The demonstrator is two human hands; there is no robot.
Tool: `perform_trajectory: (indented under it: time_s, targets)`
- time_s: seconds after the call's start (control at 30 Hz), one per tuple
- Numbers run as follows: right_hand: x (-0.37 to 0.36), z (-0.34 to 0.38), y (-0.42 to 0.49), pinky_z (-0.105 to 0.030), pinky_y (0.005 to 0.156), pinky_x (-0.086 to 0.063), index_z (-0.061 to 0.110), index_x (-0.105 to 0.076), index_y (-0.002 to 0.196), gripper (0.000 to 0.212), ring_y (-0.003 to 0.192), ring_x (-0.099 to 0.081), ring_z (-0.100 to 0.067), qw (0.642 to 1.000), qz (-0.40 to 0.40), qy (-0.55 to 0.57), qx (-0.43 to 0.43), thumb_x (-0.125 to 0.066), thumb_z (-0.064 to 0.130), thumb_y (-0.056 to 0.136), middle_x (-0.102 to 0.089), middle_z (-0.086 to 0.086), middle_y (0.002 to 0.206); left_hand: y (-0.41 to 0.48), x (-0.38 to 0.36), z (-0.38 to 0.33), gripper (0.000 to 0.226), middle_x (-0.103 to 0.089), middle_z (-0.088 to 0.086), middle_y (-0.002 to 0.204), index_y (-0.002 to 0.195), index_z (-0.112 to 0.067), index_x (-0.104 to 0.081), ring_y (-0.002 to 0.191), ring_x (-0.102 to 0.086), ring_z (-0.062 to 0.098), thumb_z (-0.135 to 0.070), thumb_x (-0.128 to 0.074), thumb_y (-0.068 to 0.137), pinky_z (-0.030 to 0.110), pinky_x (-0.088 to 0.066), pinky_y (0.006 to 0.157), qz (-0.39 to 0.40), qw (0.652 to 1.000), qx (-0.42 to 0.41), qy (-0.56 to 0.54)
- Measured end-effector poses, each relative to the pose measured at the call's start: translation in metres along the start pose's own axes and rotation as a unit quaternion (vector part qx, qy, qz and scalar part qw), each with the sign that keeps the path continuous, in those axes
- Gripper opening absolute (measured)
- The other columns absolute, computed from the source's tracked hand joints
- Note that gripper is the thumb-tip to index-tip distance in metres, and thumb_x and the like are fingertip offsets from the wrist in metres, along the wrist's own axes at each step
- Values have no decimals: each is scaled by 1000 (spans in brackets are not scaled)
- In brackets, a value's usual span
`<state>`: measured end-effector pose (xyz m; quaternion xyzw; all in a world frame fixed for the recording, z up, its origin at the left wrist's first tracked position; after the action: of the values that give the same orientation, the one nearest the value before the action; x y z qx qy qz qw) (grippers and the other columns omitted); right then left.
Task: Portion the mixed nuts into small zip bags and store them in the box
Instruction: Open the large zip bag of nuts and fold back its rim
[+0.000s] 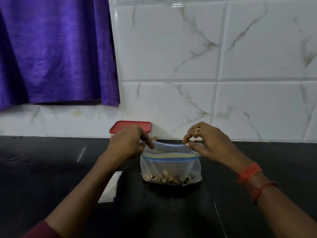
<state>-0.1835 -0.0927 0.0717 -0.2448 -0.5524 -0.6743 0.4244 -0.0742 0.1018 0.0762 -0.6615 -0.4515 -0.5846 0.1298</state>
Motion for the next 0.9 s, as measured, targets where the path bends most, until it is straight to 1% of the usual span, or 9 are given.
perform_trajectory:
  time_s: [0.13, 0.23, 0.33, 0.47, 0.53, 0.6, 0.73, 0.83, 0.9]
  targets:
    - [-1, 12, -2, -27, 75, -41, 50, -71, 95, 16, 111, -54, -4, 997, 39, -68, 28, -68, 35, 91, -51, 20, 126, 1, -2, -7, 32, -63, -10, 123, 101, -41, -74, 81, -49, 3, -12, -68, 90, 18, -40, 55, 5, 999, -18, 49]
    - [-8, 4, -4, -29, 83, -36, 53, -64, 115, 26, 119, -51, -7, 977, 112, -181, -10, -67, 46, 89, -50, 19, 129, 2, -3, -8, 38, -63, -13, 120, 111, -42, -70, 86, -52, 5, -12, -71, 87, 24, -50, 67, 29, 998, -35, 42]
    - [-3, -7, -5, -33, 85, -42, 57, -50, 129, 49, 114, -55, -11, 967, 147, -192, -78, -72, 51, 84, -52, 15, 120, 1, -3, -6, 37, -62, -15, 113, 107, -41, -70, 90, -57, 5, -15, -78, 81, 26, -52, 76, 72, 997, -34, 10]
    - [-5, -8, -3, -30, 82, -50, 48, -61, 114, 36, 92, -62, -13, 989, 112, -61, -78, -76, 32, 86, -58, 7, 109, 2, 3, 4, 32, -63, -7, 106, 90, -27, -62, 73, -64, 9, -14, -86, 73, 26, -57, 63, 44, 995, 13, -93]
    - [-2, -14, -3, -17, 69, -49, 39, -61, 104, 29, 77, -66, -8, 991, 49, 56, -110, -78, 26, 84, -63, 5, 105, 3, 3, 15, 34, -67, 0, 95, 90, -21, -59, 72, -69, 14, -14, -87, 71, 31, -61, 66, 24, 985, 63, -160]
    - [-2, -27, -6, -13, 59, -45, 32, -59, 103, 28, 72, -66, -3, 976, -14, 133, -172, -80, 31, 84, -68, 9, 96, 4, -3, 23, 30, -71, 5, 85, 93, -16, -63, 69, -72, 17, -14, -86, 73, 33, -62, 66, 31, 969, 98, -226]
    - [-7, -42, -9, -16, 67, -51, 25, -73, 93, 15, 76, -68, -3, 966, -56, 111, -228, -78, 37, 85, -72, 10, 75, 6, -15, 32, 12, -74, 10, 86, 92, -8, -74, 79, -73, 22, -13, -78, 82, 37, -63, 70, 43, 947, 120, -294]
    - [-7, -47, -11, -33, 78, -58, 29, -76, 83, 10, 69, -67, -9, 964, -64, 98, -238, -76, 38, 87, -74, 10, 83, 7, -24, 33, 8, -72, 7, 90, 92, -12, -75, 84, -70, 23, -19, -73, 88, 34, -60, 62, 72, 946, 133, -288]
    - [-9, -48, -11, -31, 75, -55, 30, -75, 81, 12, 63, -61, -6, 964, -52, 103, -239, -73, 38, 90, -74, 8, 88, 7, -30, 36, 9, -71, 7, 95, 93, -14, -75, 84, -67, 22, -22, -70, 90, 30, -55, 56, 102, 940, 144, -292]
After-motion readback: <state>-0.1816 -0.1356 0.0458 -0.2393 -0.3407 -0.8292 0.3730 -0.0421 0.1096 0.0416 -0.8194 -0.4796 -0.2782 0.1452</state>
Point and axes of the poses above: each hand's wrist, its own y-axis towards the middle knuckle, its own x-axis out of the back of the hand, z = x × y, the point moved 8 cm from there along y, towards the middle knuckle
